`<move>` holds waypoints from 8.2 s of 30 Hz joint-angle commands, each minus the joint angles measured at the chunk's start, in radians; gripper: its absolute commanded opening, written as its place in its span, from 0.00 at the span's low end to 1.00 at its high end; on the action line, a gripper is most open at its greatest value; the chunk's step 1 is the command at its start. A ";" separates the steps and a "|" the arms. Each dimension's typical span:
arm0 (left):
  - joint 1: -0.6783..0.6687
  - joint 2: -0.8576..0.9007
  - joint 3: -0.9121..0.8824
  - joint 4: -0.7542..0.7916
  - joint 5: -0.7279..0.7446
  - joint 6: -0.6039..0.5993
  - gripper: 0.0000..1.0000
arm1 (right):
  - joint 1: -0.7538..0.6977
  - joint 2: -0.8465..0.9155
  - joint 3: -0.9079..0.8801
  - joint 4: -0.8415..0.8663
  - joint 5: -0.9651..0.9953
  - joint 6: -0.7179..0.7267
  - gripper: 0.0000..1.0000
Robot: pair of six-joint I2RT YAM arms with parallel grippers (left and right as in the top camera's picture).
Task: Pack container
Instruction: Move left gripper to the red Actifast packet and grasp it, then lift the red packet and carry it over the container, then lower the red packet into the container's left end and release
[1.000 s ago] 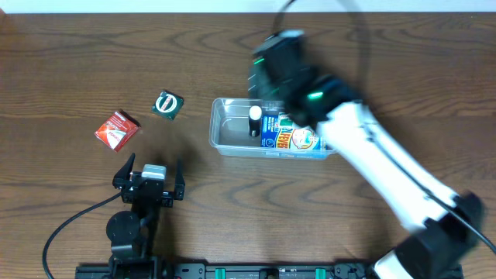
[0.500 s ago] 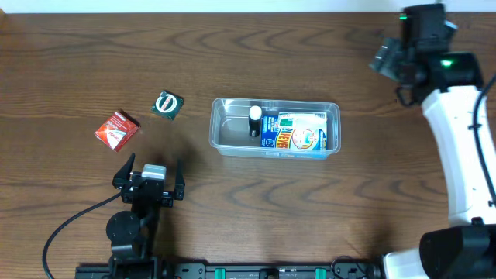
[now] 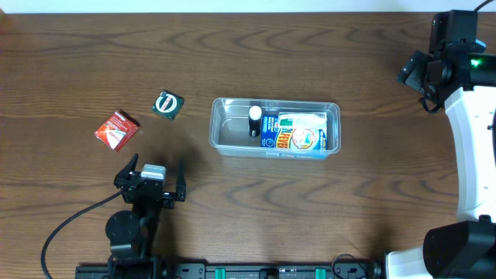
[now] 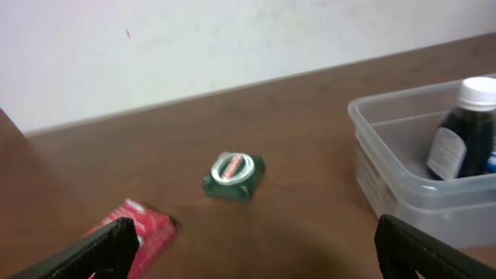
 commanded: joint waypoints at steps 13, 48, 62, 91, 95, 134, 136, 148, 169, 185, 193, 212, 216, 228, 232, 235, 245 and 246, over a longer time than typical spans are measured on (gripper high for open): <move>0.004 0.776 0.997 -0.772 0.035 -0.090 0.98 | -0.010 0.005 -0.003 -0.002 0.010 -0.004 0.99; 0.306 1.579 1.236 -0.678 -0.056 0.588 0.98 | -0.010 0.005 -0.003 -0.002 0.010 -0.004 0.99; 0.307 1.774 1.236 -0.583 -0.087 0.649 0.98 | -0.010 0.005 -0.003 -0.002 0.010 -0.004 0.99; 0.333 1.870 1.229 -0.561 -0.097 0.652 1.00 | -0.010 0.005 -0.003 -0.002 0.010 -0.004 0.99; 0.332 1.870 1.226 -0.564 -0.095 0.564 0.92 | -0.010 0.005 -0.003 -0.002 0.010 -0.004 0.99; 0.316 1.870 1.223 -0.557 -0.097 0.195 0.66 | -0.010 0.005 -0.003 -0.002 0.010 -0.004 0.99; 0.303 1.870 1.223 -0.549 -0.110 0.216 0.66 | -0.010 0.005 -0.003 -0.002 0.010 -0.004 0.99; 0.201 1.870 1.223 -0.537 -0.187 0.278 0.67 | -0.010 0.005 -0.003 -0.002 0.010 -0.004 0.99; 0.131 1.649 1.242 -0.673 -0.129 -0.135 0.66 | -0.010 0.005 -0.003 -0.002 0.010 -0.004 0.99; -0.187 1.393 1.250 -0.715 0.088 -0.413 0.66 | -0.010 0.005 -0.003 -0.002 0.010 -0.004 0.99; -0.331 1.439 1.250 -0.690 0.094 -0.446 0.66 | -0.010 0.005 -0.003 -0.002 0.010 -0.004 0.99; -0.365 1.609 1.250 -0.632 0.094 -0.489 0.66 | -0.010 0.005 -0.003 -0.002 0.010 -0.004 0.99; -0.383 1.616 1.249 -0.623 0.075 -0.486 0.66 | -0.010 0.005 -0.003 -0.002 0.010 -0.004 0.99; -0.396 1.673 1.249 -0.615 0.040 -0.486 0.66 | -0.010 0.005 -0.003 -0.002 0.010 -0.004 0.99; -0.395 1.673 1.249 -0.612 0.022 -0.486 0.66 | -0.010 0.005 -0.003 -0.002 0.010 -0.004 0.99; -0.395 1.673 1.249 -0.611 0.022 -0.486 0.66 | -0.010 0.005 -0.003 -0.002 0.010 -0.004 0.99; -0.395 1.673 1.249 -0.611 0.022 -0.486 0.74 | -0.010 0.005 -0.003 -0.002 0.010 -0.004 0.99; -0.396 1.673 1.249 -0.610 0.022 -0.486 0.78 | -0.010 0.005 -0.003 -0.002 0.010 -0.004 0.99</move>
